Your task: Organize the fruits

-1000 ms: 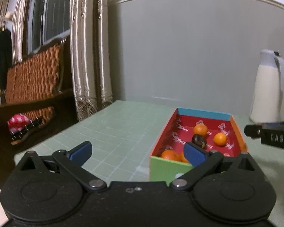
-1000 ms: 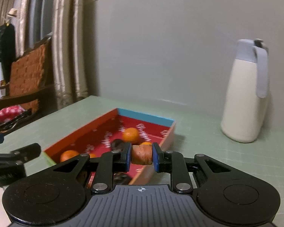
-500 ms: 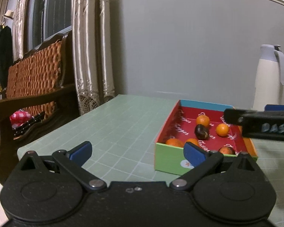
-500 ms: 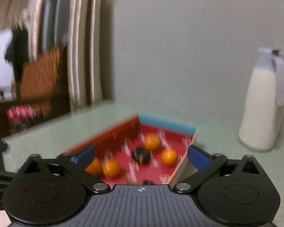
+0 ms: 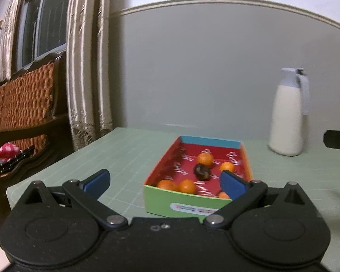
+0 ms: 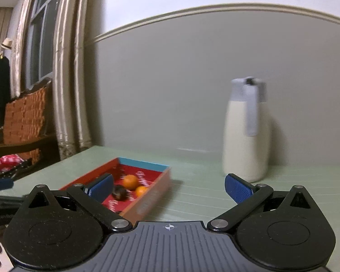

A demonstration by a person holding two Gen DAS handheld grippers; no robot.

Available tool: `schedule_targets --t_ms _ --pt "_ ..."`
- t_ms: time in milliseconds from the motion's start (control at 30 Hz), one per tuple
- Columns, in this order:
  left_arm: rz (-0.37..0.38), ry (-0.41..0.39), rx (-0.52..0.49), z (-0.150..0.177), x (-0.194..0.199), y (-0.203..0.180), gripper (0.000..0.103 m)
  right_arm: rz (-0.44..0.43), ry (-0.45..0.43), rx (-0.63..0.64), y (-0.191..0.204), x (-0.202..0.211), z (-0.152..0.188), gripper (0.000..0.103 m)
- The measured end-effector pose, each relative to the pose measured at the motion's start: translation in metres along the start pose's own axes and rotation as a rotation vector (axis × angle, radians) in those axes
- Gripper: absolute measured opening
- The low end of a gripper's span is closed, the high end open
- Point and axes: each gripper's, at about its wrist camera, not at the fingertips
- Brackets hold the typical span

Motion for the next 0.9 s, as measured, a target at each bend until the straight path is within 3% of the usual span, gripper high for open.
schedule_targets --t_ms 433,700,900 --pt "0.037 -0.086 0.003 0.0 0.07 0.01 0.097 0.096 -0.042 0.039 0.005 0.102 0.029 0.103" --pt "0.034 -0.158 0.002 0.015 0.085 0.008 0.097 0.122 -0.075 0.099 0.008 0.111 0.055 0.103" --pt "0.036 -0.121 -0.024 0.019 0.078 0.003 0.097 0.123 -0.057 0.059 0.001 0.107 0.062 0.103"
Point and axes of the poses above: each gripper's, at about its wrist camera, not at the fingertips, and x roughly against the way its jaws point, y to its left, z to its underside, and after that the axes turned 12 degrees about -z, right-handed
